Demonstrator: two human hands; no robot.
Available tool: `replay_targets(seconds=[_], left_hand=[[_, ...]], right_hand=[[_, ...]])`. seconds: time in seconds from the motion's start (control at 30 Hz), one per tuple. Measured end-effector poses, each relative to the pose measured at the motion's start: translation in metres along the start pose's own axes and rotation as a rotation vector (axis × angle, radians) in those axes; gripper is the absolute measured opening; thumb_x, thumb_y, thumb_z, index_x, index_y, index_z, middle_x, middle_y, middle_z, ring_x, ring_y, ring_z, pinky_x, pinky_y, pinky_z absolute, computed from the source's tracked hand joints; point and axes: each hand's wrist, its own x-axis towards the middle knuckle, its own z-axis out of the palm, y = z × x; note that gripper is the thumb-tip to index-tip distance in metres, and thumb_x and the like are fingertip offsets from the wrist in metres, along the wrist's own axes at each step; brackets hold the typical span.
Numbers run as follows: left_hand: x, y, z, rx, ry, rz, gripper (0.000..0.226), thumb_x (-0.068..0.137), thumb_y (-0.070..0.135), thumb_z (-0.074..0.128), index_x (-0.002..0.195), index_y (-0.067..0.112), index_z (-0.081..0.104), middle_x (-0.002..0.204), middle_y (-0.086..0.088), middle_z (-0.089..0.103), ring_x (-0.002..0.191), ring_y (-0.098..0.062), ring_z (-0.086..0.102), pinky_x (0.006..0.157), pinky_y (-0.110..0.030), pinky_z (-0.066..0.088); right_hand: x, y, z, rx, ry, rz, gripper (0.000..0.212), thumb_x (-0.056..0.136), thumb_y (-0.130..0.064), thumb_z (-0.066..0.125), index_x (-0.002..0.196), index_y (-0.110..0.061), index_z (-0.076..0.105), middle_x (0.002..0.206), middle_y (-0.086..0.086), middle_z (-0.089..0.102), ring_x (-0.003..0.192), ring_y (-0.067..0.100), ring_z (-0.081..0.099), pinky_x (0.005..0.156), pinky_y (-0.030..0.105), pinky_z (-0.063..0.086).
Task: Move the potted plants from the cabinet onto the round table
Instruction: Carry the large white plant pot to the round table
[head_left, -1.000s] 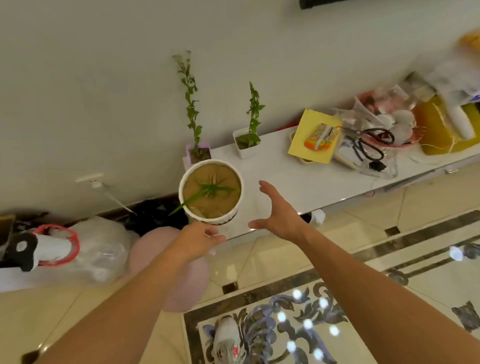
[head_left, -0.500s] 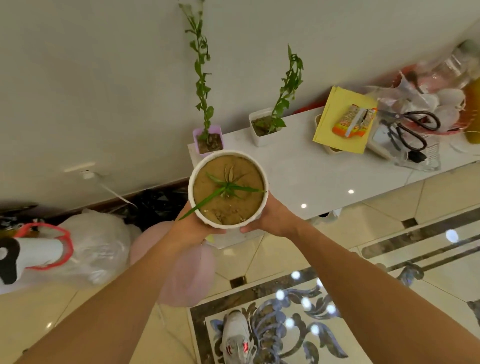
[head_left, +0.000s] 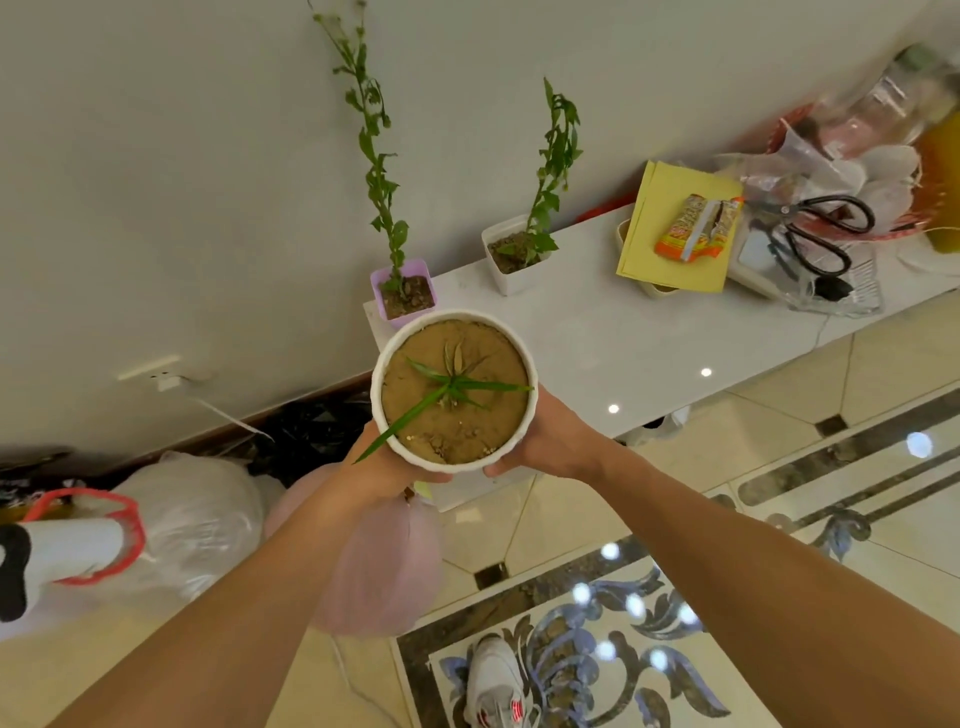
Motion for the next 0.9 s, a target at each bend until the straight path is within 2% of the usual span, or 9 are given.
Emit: replay_targets(seconds=[0.17,0.23,0.37,0.43,0.53,0.6,0.7,0.8,0.9], left_hand=[[-0.013,0.010,0.013,-0.041,-0.043,0.058,0.067,0.058,-0.006,0.092,0.117,0.018,0.070,0.111,-0.002,0.073,0.107,-0.023,0.067,0.086,-0.041,0.058],[-0.021,0.018,0.020,-0.060,-0.048,0.057,0.068,0.058,-0.009,0.091,0.115,0.021,0.070,0.111,-0.001,0.073,0.106,-0.022,0.067,0.087,-0.044,0.058],[-0.033,0.032,0.037,-0.079,-0.129,0.096,0.070,0.059,-0.011,0.089,0.115,0.026,0.070,0.111,0.004,0.075,0.108,-0.016,0.067,0.089,-0.037,0.058],[-0.041,0.046,0.047,-0.087,-0.151,0.103,0.066,0.060,-0.015,0.086,0.107,0.030,0.071,0.101,0.012,0.077,0.102,-0.010,0.069,0.083,-0.030,0.059],[-0.049,0.069,0.069,-0.073,-0.173,0.141,0.068,0.059,-0.016,0.086,0.107,0.030,0.070,0.099,0.014,0.076,0.094,0.003,0.069,0.077,-0.020,0.057],[-0.055,0.083,0.088,-0.056,-0.202,0.169,0.072,0.057,-0.015,0.087,0.114,0.024,0.068,0.106,0.010,0.074,0.098,0.002,0.068,0.077,-0.017,0.056],[-0.062,0.105,0.126,-0.017,-0.248,0.197,0.078,0.055,-0.010,0.090,0.122,0.020,0.066,0.116,0.003,0.073,0.112,-0.013,0.065,0.088,-0.024,0.055],[-0.071,0.127,0.169,0.066,-0.313,0.233,0.085,0.053,0.001,0.095,0.128,0.023,0.062,0.121,0.003,0.071,0.115,-0.015,0.064,0.092,-0.033,0.056],[-0.087,0.151,0.225,0.135,-0.366,0.235,0.090,0.049,0.010,0.097,0.130,0.026,0.061,0.122,0.006,0.070,0.117,-0.016,0.063,0.098,-0.043,0.054]], right_hand=[[-0.021,0.009,-0.002,0.042,0.041,-0.012,0.124,0.054,-0.027,0.100,0.155,-0.012,0.029,0.151,0.007,0.047,0.140,0.027,0.047,0.109,0.056,0.049],[-0.032,0.011,-0.005,0.086,0.044,-0.007,0.124,0.053,-0.027,0.100,0.155,-0.011,0.031,0.150,0.008,0.049,0.139,0.026,0.049,0.108,0.055,0.049],[-0.056,0.008,-0.016,0.124,0.088,0.000,0.129,0.051,-0.025,0.102,0.156,-0.011,0.028,0.152,0.012,0.045,0.141,0.030,0.046,0.109,0.059,0.047],[-0.071,0.004,-0.027,0.136,0.101,0.001,0.131,0.051,-0.026,0.102,0.157,-0.012,0.025,0.154,0.012,0.043,0.143,0.030,0.044,0.110,0.058,0.045],[-0.100,0.005,-0.049,0.183,0.122,0.008,0.124,0.056,-0.016,0.099,0.157,-0.012,0.026,0.153,0.009,0.045,0.141,0.019,0.046,0.108,0.039,0.050],[-0.123,0.009,-0.067,0.208,0.140,-0.014,0.122,0.057,-0.006,0.098,0.156,-0.011,0.027,0.151,0.006,0.048,0.139,0.013,0.048,0.102,0.024,0.051],[-0.165,0.015,-0.094,0.222,0.208,0.020,0.121,0.056,-0.003,0.098,0.156,-0.013,0.030,0.148,0.002,0.051,0.136,0.010,0.051,0.097,0.018,0.051],[-0.213,0.022,-0.121,0.216,0.287,0.046,0.121,0.054,-0.014,0.100,0.155,-0.015,0.033,0.148,0.003,0.052,0.136,0.013,0.052,0.099,0.026,0.053],[-0.275,0.034,-0.149,0.218,0.377,0.061,0.117,0.055,-0.014,0.099,0.153,-0.016,0.036,0.147,0.002,0.054,0.135,0.014,0.054,0.108,0.038,0.052]])
